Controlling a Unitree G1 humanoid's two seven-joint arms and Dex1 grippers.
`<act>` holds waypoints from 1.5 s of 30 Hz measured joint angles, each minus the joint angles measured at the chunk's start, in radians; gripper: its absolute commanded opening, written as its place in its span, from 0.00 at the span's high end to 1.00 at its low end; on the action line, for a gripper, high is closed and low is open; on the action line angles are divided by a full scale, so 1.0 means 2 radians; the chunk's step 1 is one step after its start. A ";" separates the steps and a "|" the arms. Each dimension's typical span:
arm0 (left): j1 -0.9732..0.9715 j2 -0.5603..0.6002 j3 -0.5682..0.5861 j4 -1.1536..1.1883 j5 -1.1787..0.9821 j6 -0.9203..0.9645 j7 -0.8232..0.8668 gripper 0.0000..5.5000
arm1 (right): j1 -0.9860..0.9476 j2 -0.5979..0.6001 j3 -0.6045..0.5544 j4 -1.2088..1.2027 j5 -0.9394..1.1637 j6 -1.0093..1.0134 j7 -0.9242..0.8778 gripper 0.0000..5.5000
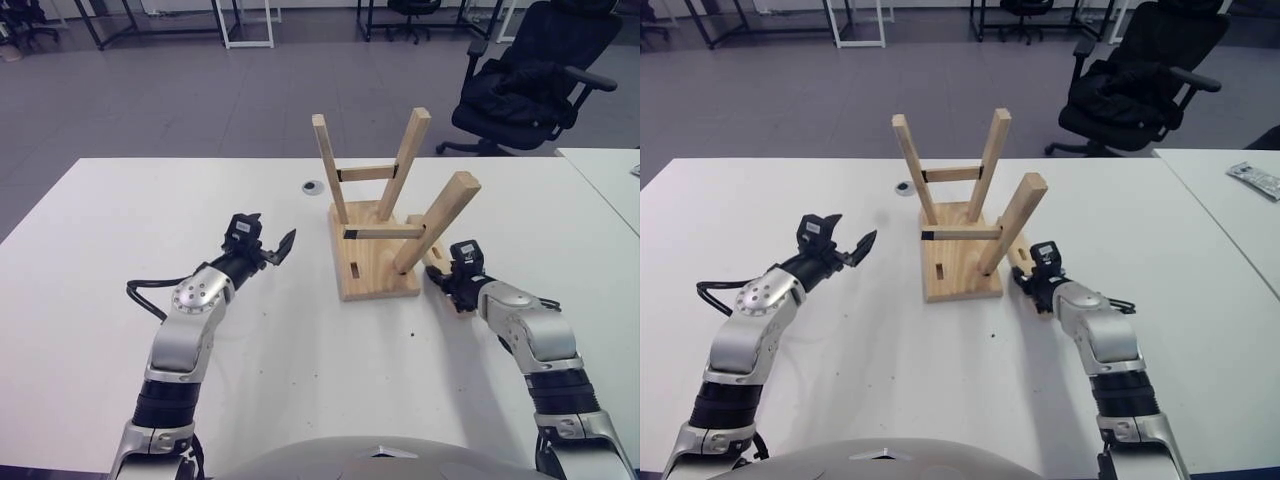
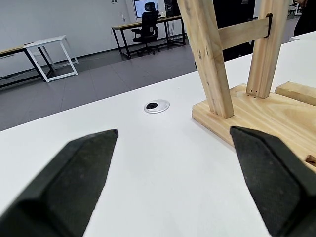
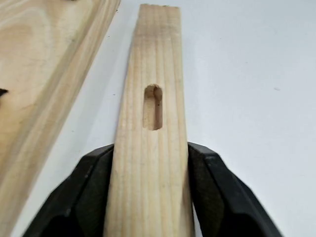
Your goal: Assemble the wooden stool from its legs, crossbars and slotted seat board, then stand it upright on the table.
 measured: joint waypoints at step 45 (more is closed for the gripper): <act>-0.364 -0.085 0.123 0.037 -0.457 0.079 0.034 0.81 | -0.264 -0.038 0.032 -0.150 -0.019 -0.234 0.206 0.62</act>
